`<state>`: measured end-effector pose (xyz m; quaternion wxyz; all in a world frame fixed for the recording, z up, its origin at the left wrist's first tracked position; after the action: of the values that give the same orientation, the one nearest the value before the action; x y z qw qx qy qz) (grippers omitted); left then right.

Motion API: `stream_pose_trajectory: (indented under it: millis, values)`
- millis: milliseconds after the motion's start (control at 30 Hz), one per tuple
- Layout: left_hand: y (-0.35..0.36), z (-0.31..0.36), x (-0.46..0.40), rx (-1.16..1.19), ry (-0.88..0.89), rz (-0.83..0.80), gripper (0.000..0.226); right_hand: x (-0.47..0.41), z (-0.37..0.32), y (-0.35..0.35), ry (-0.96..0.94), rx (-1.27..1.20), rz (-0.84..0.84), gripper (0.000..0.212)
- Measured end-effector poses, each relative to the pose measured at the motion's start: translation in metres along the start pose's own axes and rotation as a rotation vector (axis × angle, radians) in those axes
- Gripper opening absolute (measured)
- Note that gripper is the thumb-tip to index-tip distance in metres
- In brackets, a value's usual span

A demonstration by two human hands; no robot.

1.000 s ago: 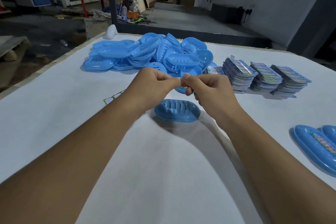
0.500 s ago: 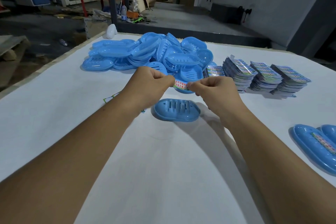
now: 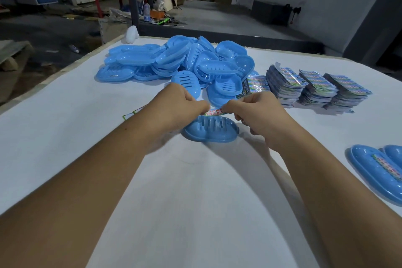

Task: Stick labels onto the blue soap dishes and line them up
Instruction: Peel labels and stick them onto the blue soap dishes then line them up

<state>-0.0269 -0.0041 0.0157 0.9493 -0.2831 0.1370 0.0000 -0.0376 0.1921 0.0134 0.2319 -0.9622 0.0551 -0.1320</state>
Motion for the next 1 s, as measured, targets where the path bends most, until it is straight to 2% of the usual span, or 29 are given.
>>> stream_pose_trajectory:
  millis: [100,167,267,433,733,1000]
  values:
    - [0.005,-0.003,0.001,0.054,-0.006,-0.029,0.035,0.001,0.002,0.004,-0.018,0.065,-0.017,0.049]
    - [0.005,-0.003,0.002,0.044,-0.009,-0.027,0.028,0.002,0.002,0.005,-0.029,0.092,-0.021,0.048]
    - [0.003,0.000,0.002,-0.108,0.026,-0.030,0.028,0.002,0.002,0.006,-0.050,0.115,-0.002,0.051]
    - [-0.001,0.004,0.000,-0.372,0.059,-0.017,0.023,0.005,0.000,0.009,-0.086,0.161,0.032,0.047]
    - [-0.003,0.003,-0.004,-0.481,0.062,-0.049,0.031,0.007,-0.001,0.009,-0.113,0.223,0.049,0.047]
    - [-0.002,0.011,-0.002,-0.621,0.125,-0.052,0.038,0.008,-0.004,0.010,-0.176,0.309,0.104,0.035]
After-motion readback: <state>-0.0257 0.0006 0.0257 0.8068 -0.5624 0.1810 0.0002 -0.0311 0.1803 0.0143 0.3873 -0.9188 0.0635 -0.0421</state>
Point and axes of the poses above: each hand's wrist, its own x-axis away from the middle knuckle, its own y-axis out of the palm, z = x × y, the point moved 4 cm from there along -x, towards the middle knuckle, and after that the axes turned 15 degrees about y, right-handed, at the moved point
